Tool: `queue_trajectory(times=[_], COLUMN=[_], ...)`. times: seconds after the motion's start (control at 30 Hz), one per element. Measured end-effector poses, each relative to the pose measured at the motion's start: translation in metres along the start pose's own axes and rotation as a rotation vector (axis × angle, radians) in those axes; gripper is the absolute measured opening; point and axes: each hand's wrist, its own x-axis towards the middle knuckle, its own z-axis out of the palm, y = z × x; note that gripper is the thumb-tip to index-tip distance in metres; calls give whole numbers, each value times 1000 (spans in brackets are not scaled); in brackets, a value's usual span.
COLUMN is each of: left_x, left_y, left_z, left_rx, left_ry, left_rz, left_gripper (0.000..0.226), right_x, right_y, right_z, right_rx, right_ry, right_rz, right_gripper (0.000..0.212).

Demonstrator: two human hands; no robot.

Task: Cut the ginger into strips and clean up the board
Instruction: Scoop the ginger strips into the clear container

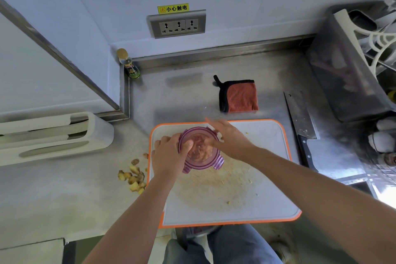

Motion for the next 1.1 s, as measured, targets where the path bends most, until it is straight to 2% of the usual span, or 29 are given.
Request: queue_trajectory(times=[0.07,0.17,0.27,0.47,0.7,0.83,0.87,0.93,1.03,1.1], left_x=[1,0,0,0,-3,-19,-25,-34,-39,-34], left_y=[-1,1,3,6,7,13,11,3,3,7], left_z=[0,1,2,6,5,-8,-11,-16,-12,-2], left_rx=[-96,-220,-247,-264,-264,-59,10,63,-221,-296], left_ry=[-37,-46,-32,-3,6,96,70,-83,-307,-345], left_rz=[-3,-40,-33,-43,-65,-218,-255,-290,-374,-390], left_gripper=[47,39,38,38,41,49,52,61,65,65], right_x=[-1,-1,-2,-7,-11,-12,-12,-13,-14,-14], right_y=[2,4,3,-1,3,-1,-2,-5,-5,-4], right_z=[-14,-21,-12,-6,0,-1,-2,-3,-5,-7], right_rx=[-232,-625,-807,-995,-983,-952,-949,-947,-911,-880], right_ry=[-156,-306,-290,-240,-132,-138,-141,-156,-189,-231], right_rz=[-225,-491,-545,-557,-606,-567,-554,-531,-536,-532], right_gripper=[87,100,97,92,92,91,90,88,85,83])
